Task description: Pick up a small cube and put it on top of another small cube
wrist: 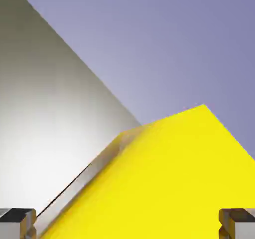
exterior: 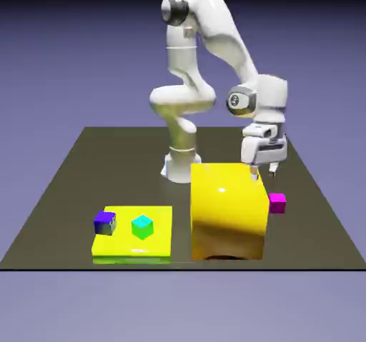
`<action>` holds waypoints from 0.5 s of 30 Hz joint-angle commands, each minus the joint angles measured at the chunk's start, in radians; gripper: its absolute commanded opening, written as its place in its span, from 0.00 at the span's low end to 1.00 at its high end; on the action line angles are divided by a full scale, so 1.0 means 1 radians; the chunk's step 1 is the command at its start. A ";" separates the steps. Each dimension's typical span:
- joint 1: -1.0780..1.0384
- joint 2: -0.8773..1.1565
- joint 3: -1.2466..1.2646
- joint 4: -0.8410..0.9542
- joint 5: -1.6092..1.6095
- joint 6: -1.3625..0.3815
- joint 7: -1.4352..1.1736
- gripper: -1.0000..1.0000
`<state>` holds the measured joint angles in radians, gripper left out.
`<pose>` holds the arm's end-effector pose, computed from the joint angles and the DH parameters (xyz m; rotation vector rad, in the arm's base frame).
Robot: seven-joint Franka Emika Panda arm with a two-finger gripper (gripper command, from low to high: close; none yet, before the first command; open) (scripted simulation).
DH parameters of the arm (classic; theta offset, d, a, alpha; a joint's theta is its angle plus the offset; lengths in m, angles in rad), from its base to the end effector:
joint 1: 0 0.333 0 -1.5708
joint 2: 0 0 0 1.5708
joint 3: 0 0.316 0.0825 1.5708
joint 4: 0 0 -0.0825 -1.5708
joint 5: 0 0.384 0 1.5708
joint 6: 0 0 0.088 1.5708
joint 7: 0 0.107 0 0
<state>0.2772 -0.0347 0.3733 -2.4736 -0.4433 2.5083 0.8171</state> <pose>0.3780 0.2913 0.3097 2.9389 0.2721 0.3539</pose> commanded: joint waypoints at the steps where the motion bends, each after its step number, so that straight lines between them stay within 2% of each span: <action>1: 0.013 0.036 0.022 0.023 -0.024 -0.038 0.003 0.50; 15: 0.177 0.544 0.235 0.374 -0.161 -0.639 -0.018 0.50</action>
<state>0.4542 0.5089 0.6086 -2.0992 -0.6045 1.8689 0.7993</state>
